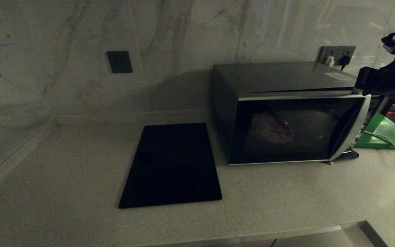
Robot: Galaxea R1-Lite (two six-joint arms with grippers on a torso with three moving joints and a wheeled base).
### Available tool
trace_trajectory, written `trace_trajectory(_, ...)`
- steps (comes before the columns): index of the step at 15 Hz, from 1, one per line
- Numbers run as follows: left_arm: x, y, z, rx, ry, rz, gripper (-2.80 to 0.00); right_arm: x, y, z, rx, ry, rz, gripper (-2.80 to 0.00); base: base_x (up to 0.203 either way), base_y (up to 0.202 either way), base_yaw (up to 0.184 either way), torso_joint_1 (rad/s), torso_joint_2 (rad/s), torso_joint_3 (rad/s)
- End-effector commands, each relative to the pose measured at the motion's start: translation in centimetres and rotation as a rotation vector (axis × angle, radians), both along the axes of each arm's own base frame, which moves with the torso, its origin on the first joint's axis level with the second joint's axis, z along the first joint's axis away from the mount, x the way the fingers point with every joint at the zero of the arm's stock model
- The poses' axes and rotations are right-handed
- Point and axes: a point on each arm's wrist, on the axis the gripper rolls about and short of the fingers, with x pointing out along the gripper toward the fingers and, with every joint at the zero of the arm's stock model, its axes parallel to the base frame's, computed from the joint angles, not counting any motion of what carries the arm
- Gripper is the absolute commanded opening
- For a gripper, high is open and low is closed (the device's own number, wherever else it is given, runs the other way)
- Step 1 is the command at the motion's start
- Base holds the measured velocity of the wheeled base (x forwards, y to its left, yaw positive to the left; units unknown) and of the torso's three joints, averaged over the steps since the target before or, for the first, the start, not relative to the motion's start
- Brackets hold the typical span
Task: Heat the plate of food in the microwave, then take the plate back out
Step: Open the microwave oven
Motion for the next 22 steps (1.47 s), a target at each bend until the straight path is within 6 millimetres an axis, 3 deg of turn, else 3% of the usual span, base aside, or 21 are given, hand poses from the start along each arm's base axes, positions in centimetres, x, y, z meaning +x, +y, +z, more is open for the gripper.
trace_trajectory(1, 0.0, 0.0, 0.0, -0.001, 0.0, 0.001, -2.8, -1.1, 0.2, 0.5, 0.008, 0.031, -0.002, -2.8, 0.0, 0.0, 0.0, 0.0, 0.0, 0.0)
trace_trajectory(6, 0.0, 0.0, 0.0, -0.001, 0.0, 0.001, -2.8, -4.0, 0.7, 1.9, 0.013, 0.074, 0.0, -2.8, 0.0, 0.0, 0.0, 0.0, 0.0, 0.0)
trace_trajectory(14, 0.0, 0.0, 0.0, -0.001, 0.001, 0.001, -2.8, -10.5, 2.1, 3.1, 0.089, 0.227, 0.098, -2.8, 0.0, 0.0, 0.0, 0.0, 0.0, 0.0)
trace_trajectory(18, 0.0, 0.0, 0.0, -0.001, 0.001, 0.001, -2.8, -11.6, 2.4, 4.6, 0.098, 0.166, 0.133, -2.8, 0.0, 0.0, 0.0, 0.0, 0.0, 0.0)
trace_trajectory(22, 0.0, 0.0, 0.0, -0.001, 0.001, 0.001, -2.8, -11.5, 2.3, 4.5, 0.094, 0.169, 0.12, -2.8, 0.0, 0.0, 0.0, 0.0, 0.0, 0.0)
